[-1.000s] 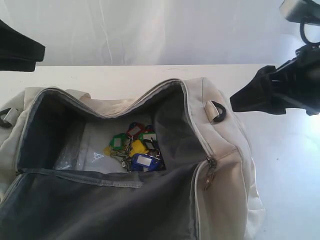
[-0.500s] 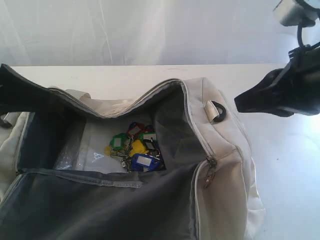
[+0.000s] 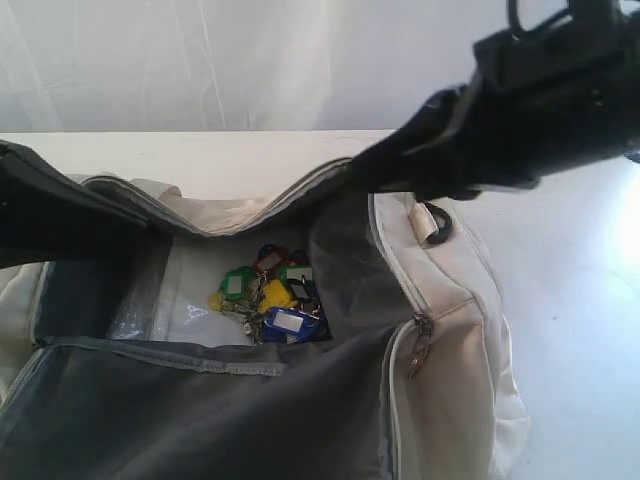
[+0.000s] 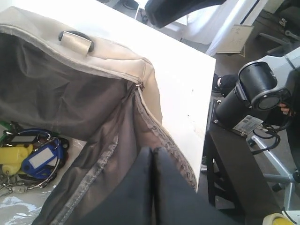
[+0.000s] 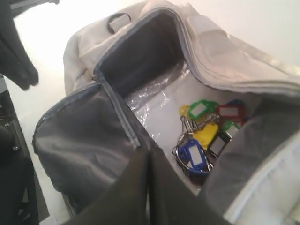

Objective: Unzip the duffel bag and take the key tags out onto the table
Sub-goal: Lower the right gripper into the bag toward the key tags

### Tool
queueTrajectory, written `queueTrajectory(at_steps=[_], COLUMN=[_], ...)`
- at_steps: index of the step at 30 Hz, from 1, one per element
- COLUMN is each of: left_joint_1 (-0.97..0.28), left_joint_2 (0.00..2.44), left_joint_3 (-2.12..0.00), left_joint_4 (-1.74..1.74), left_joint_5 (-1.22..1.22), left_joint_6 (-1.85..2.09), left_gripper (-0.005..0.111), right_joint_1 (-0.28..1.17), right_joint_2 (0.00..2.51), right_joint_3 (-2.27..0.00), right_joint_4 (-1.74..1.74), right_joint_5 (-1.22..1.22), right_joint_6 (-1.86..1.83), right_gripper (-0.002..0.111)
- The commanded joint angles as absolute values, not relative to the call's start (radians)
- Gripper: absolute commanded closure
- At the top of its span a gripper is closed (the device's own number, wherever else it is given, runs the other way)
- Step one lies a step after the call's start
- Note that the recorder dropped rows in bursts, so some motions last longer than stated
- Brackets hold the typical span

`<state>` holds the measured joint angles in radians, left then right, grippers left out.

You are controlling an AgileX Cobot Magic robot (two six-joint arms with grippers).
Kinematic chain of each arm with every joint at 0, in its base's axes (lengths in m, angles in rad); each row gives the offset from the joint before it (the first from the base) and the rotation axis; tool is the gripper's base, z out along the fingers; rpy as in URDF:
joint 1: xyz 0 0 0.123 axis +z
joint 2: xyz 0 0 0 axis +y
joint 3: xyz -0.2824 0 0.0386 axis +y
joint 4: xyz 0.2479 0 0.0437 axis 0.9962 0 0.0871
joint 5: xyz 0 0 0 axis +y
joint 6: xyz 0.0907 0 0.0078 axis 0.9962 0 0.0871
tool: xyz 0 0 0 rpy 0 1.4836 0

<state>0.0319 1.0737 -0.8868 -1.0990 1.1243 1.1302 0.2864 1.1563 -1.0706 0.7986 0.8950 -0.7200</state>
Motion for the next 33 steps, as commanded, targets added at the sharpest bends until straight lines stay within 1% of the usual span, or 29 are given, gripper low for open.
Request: queueTrajectory(at_steps=[1, 6, 11, 17, 23, 29, 31, 33], left_joint_1=[0.023, 0.023, 0.023, 0.023, 0.023, 0.023, 0.023, 0.023], left_joint_2=[1.065, 1.065, 1.065, 1.065, 1.065, 1.065, 1.065, 1.065], left_joint_3=[-0.88, -0.88, -0.88, -0.88, -0.88, -0.88, -0.88, -0.88], left_joint_4=[-1.121, -1.099, -1.083, -1.04, -1.0, -0.997, -0.997, -0.997], left_joint_5=[1.124, 1.112, 1.098, 1.063, 1.029, 1.029, 1.029, 1.029], left_joint_6=[1.093, 1.041, 1.013, 0.961, 0.891, 0.889, 0.889, 0.889], left_gripper=[0.107, 0.107, 0.107, 0.107, 0.107, 0.107, 0.107, 0.107], right_joint_1=[0.431, 0.538, 0.558, 0.565, 0.621, 0.638, 0.638, 0.638], right_joint_2=[1.286, 1.484, 1.657, 1.794, 1.878, 1.937, 1.953, 1.969], right_joint_3=[-1.193, -1.296, -1.377, -1.468, -1.598, -1.638, -1.638, -1.638], right_joint_4=[0.612, 0.435, 0.382, 0.333, 0.031, 0.007, 0.007, 0.0], right_joint_5=[0.857, 0.802, 0.765, 0.821, 0.972, 1.028, 1.044, 1.063], right_joint_6=[-0.565, -0.408, -0.372, -0.255, -0.047, -0.04, -0.042, -0.049], right_gripper=[0.108, 0.108, 0.108, 0.108, 0.108, 0.108, 0.104, 0.093])
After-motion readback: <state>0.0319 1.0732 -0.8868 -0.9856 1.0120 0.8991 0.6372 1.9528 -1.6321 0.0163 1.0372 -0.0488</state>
